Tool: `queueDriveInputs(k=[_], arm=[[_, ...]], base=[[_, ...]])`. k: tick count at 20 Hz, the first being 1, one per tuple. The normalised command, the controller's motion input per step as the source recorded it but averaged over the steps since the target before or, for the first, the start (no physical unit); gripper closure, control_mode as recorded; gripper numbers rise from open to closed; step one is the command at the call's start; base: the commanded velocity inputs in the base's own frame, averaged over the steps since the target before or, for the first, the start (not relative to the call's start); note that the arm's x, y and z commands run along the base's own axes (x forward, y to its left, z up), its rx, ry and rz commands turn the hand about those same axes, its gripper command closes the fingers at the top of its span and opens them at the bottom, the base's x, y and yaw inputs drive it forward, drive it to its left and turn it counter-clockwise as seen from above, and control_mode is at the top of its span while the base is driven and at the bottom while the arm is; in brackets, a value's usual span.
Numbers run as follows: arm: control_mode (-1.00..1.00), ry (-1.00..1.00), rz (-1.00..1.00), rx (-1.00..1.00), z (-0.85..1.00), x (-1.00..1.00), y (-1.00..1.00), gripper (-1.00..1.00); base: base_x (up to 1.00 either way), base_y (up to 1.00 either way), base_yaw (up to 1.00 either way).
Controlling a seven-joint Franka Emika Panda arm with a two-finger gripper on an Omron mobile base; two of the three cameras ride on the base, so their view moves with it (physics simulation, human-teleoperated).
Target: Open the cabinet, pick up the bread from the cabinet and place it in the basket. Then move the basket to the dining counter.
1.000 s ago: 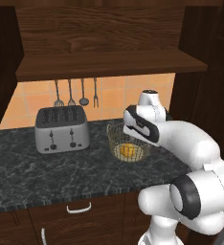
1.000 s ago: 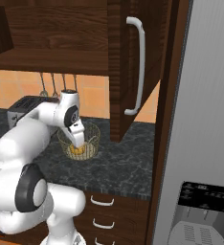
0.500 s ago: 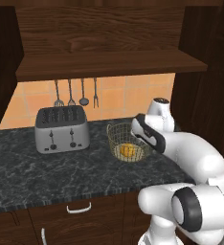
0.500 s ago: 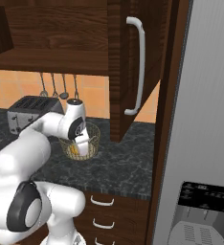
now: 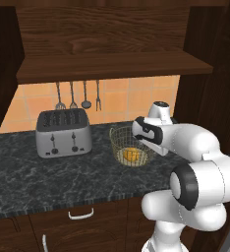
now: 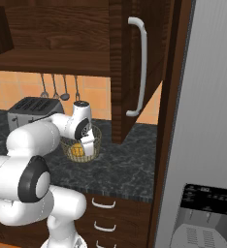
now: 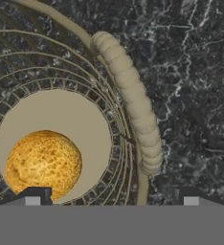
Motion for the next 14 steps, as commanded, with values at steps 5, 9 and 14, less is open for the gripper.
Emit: queueDriveInputs(k=[5,9,14], arm=[[-1.00,0.00,-0.02,0.00,-0.32,0.15,0.00,-1.00],[-1.00,0.00,-0.01,0.00,-0.42,0.00,0.00,-1.00],[-1.00,0.00,0.00,0.00,-0.50,-0.05,0.06,1.00]], base=[[0.00,0.00,0.00],[0.00,0.00,0.00],[0.00,0.00,0.00]])
